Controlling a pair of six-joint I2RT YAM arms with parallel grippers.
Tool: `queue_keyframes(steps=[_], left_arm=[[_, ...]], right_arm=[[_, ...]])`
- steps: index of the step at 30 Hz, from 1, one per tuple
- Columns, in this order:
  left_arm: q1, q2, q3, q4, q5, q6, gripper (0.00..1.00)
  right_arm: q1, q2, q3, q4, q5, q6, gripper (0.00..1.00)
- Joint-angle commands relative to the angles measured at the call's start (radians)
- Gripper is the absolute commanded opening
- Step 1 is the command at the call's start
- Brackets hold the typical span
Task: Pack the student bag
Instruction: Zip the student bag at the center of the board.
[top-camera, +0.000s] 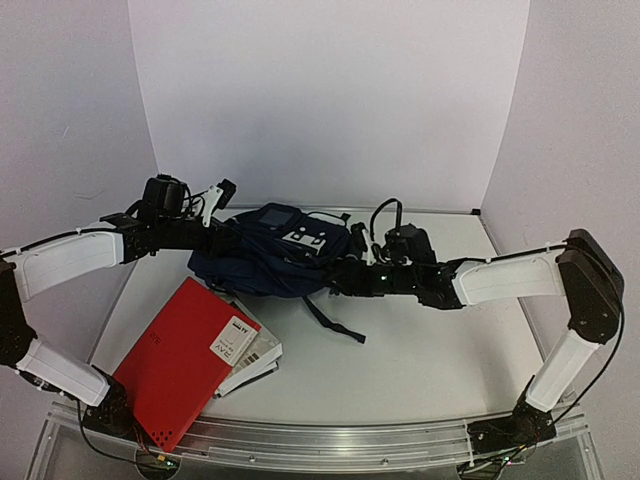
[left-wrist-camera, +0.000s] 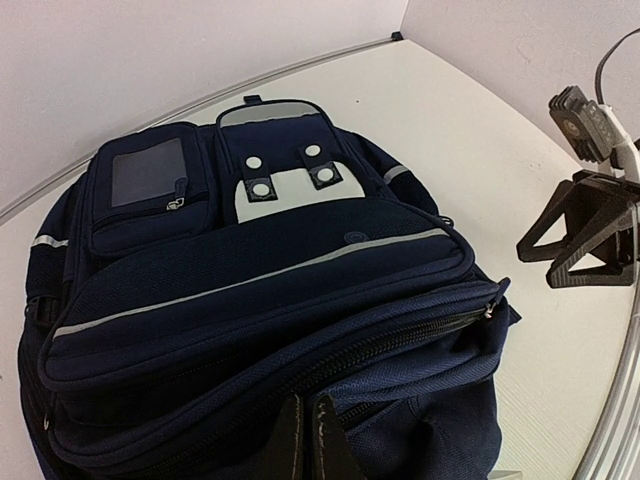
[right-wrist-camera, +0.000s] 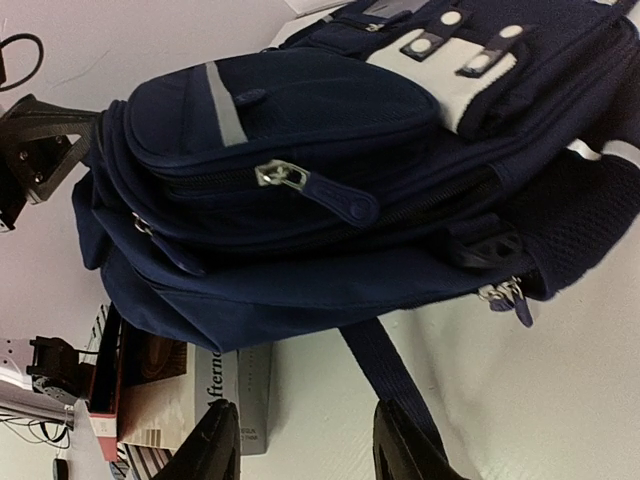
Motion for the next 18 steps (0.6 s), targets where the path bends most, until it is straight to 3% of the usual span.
queue_keyframes(steps=[1,9,18], left_arm=[[0.007,-0.051,0.045,0.105,0.003,-0.014,0.00],[0.007,-0.049,0.042,0.105,0.006,-0.017,0.00],[0.007,-0.047,0.039,0.105,0.006,-0.015,0.00]], right_arm=[[0.033,0.053,0.097,0.052,-0.024,-0.072,0.40],[0.054,0.104,0.167,0.045,-0.007,-0.101,0.30],[0.057,0.120,0.203,0.043,0.031,-0.116,0.28]])
